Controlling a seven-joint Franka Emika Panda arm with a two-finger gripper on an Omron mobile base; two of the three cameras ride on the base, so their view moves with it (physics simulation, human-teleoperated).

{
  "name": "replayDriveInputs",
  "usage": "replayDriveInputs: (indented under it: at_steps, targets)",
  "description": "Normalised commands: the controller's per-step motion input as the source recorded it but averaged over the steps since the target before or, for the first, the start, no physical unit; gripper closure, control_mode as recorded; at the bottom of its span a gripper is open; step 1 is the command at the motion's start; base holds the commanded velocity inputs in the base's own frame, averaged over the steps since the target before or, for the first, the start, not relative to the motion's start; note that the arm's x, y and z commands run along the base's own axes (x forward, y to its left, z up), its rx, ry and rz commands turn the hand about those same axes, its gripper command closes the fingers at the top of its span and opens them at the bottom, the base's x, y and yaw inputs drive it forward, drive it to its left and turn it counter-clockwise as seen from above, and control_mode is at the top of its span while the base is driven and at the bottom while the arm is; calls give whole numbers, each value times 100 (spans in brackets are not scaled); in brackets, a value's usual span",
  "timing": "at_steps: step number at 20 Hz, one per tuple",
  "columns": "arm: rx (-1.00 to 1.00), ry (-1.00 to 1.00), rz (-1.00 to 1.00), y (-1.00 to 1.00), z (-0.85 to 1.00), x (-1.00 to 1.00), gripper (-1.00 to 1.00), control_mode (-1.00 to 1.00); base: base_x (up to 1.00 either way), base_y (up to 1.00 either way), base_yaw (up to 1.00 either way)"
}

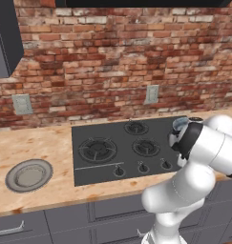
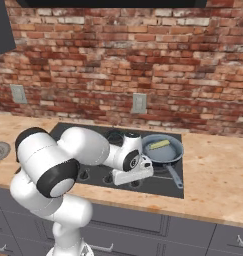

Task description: Pick up the butter stick and place it in the pan. Then turn on the burner for the pan.

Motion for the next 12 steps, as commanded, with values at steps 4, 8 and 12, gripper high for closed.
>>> replayDriveInputs:
  at_steps: [4, 8, 12]
  targets:
    - [-1, -6, 26, 26, -35, -35, 100, -100, 0, 0, 0]
    - [0, -7, 26, 25, -38, -39, 100, -100, 0, 0, 0]
    - [0, -5, 26, 24, -37, -35, 100, -100, 0, 0, 0]
